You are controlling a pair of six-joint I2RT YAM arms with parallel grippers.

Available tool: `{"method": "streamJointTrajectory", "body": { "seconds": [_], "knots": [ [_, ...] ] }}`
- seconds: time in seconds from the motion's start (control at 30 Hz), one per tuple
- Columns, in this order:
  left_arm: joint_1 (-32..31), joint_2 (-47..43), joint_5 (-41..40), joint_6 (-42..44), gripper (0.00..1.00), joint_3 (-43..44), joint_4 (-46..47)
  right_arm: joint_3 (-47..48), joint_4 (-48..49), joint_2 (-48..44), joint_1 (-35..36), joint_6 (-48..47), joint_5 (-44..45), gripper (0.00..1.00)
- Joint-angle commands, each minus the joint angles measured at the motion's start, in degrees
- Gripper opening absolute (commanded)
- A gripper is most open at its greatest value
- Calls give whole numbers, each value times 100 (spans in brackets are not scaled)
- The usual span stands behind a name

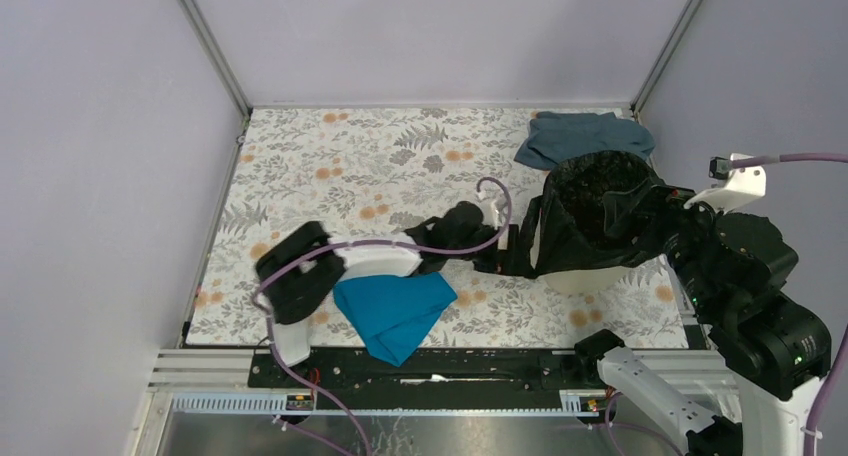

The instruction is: Put the trash bags into the trash bin

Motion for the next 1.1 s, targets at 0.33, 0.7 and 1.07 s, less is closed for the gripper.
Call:
{"method": "streamJointTrajectory", "body": {
  "seconds": [0.33, 0.7, 1.07],
  "knots": [
    [64, -3650, -1582, 1403, 99, -513, -1124, -398, 848, -239, 4, -711, -617, 100],
    [55, -5602, -3062, 3616, 99, 1422, -2756, 315, 1050, -802, 3, -792, -1301, 100],
    [56, -6429, -4244, 4331, 99, 2296, -3888, 591, 1123, -587, 2, -666, -689, 100]
  ]
}}
